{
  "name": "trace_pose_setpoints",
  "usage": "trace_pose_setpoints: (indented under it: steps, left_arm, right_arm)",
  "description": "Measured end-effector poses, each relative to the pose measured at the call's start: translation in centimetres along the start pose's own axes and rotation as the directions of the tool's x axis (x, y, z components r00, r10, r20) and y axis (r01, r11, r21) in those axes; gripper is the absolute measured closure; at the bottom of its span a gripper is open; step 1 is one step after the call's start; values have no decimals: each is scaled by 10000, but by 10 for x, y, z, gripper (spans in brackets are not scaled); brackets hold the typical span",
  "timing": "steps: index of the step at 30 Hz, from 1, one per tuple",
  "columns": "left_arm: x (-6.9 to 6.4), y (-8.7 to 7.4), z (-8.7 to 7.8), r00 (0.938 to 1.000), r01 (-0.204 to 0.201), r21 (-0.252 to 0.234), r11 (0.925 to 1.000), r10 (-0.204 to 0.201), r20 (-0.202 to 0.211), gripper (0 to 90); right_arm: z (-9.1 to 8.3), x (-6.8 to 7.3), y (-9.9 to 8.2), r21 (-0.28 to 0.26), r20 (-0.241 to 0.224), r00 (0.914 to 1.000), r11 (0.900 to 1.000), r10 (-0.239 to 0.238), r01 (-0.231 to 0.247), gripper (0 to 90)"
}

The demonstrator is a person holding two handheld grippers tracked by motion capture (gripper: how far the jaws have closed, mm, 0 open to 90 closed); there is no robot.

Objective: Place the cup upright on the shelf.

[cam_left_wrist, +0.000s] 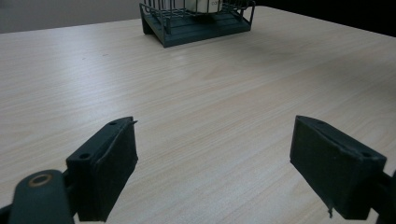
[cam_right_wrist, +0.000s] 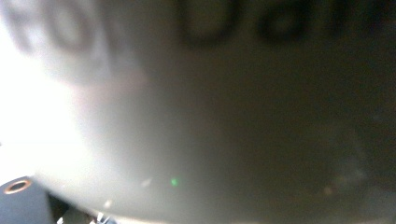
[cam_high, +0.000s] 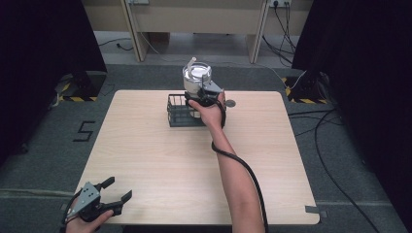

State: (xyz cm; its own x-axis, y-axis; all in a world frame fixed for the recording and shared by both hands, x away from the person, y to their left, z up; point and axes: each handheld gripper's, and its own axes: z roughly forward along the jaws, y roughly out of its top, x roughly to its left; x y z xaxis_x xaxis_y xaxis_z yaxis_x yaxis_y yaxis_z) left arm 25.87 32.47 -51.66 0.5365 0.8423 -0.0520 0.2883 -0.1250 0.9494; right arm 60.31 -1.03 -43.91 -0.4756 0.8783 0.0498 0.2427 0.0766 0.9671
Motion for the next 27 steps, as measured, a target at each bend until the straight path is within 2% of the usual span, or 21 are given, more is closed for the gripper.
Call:
trace_pose_setpoints:
  steps: [12,27]
  left_arm:
    - [0,0,1,10000,-37,17,10000,37,12,142]
    - [0,0,0,9999,-119,28,9999,120,-9,142]
  right_arm:
    - [-10,3,-1,-124,152,9996,9997,233,-231,66]
    - [-31,6,3,-236,251,9997,9997,-61,67,57]
